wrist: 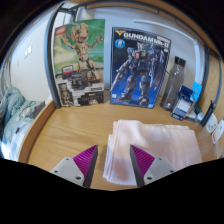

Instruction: Fold towel

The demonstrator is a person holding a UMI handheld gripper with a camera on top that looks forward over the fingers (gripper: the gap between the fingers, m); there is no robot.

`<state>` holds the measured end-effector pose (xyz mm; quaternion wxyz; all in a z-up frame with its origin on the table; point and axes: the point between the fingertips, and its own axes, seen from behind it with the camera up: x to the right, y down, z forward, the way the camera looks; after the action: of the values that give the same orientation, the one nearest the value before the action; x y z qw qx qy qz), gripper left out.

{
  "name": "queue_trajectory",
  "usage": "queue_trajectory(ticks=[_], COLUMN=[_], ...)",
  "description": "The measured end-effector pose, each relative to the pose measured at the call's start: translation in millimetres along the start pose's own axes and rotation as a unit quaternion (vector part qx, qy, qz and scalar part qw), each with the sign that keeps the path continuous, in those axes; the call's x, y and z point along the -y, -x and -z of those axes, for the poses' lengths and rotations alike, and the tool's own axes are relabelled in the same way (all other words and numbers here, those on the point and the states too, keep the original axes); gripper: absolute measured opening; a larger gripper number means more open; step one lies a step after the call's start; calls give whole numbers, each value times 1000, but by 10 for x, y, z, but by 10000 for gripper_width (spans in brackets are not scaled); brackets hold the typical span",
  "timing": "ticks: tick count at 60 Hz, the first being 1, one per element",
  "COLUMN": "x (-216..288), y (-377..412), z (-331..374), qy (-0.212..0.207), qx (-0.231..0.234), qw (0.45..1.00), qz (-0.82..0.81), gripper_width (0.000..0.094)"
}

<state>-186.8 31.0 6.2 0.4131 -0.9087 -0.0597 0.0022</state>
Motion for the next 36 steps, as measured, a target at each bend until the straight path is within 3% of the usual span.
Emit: queue_trajectory(ticks=[6,8,16,28,36], x=[-59,-1,-20,-27,53], y=[-56,-93,-301,-282,-269], z=[-265,-305,-299,-317,-236], qy=[21,8,3,21,41], qx=[-15,-24,-72,-61,-9], qw=[1000,1000,997,998,997], qz=[2,10,18,-9,-70], gripper_width=[516,500,31,9,8])
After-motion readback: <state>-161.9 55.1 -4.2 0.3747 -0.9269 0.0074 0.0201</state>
